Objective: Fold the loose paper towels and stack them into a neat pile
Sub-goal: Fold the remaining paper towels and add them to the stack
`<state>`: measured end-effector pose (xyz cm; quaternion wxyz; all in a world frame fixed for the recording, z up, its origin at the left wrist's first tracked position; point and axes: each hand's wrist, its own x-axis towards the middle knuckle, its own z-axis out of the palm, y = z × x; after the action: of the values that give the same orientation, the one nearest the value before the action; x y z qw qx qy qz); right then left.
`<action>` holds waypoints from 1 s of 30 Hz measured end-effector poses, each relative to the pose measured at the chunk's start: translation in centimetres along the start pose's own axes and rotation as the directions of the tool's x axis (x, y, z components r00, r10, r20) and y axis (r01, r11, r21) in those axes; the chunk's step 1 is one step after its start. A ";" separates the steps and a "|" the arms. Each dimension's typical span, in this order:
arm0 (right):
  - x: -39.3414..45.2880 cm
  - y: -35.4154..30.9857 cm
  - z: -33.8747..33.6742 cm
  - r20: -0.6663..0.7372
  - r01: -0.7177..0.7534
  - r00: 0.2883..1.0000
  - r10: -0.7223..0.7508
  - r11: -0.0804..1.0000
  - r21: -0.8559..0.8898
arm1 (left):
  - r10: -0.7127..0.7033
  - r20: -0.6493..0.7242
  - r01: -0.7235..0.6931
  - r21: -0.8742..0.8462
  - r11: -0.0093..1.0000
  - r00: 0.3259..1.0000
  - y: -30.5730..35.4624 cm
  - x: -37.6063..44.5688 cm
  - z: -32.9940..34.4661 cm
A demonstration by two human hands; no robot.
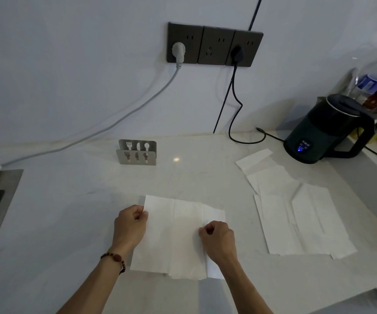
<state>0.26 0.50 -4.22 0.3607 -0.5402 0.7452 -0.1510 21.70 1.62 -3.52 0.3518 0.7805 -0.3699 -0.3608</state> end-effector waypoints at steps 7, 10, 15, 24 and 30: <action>-0.2 -0.1 0.1 0.002 -0.019 1.000 0.020 0.999 -0.032 | -0.009 -0.014 0.010 0.096 0.995 1.000 -0.6 0.2 0.3; -0.3 0.0 0.2 0.003 -0.021 1.000 0.021 0.999 -0.037 | 0.296 -0.031 -0.260 0.394 0.882 0.955 -0.5 -0.9 1.0; -0.4 0.1 0.3 -0.019 0.005 1.000 -0.006 1.000 -0.027 | 0.693 0.530 -0.850 0.470 0.240 0.489 -0.4 -3.2 4.9; -1.6 3.2 -1.1 -0.189 -0.122 0.977 0.103 0.988 -0.092 | 0.370 0.731 -0.812 0.566 0.142 0.574 -2.8 -2.6 6.2; -1.5 2.7 -0.9 -0.105 -0.175 0.977 0.183 0.981 0.079 | 0.331 0.739 -0.806 0.571 0.157 0.587 -1.7 -2.7 5.5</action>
<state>-2.00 2.71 -4.65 0.3491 -0.4486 0.8042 -0.1738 16.44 3.17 -6.83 -0.0923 0.5201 -0.8418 -0.1112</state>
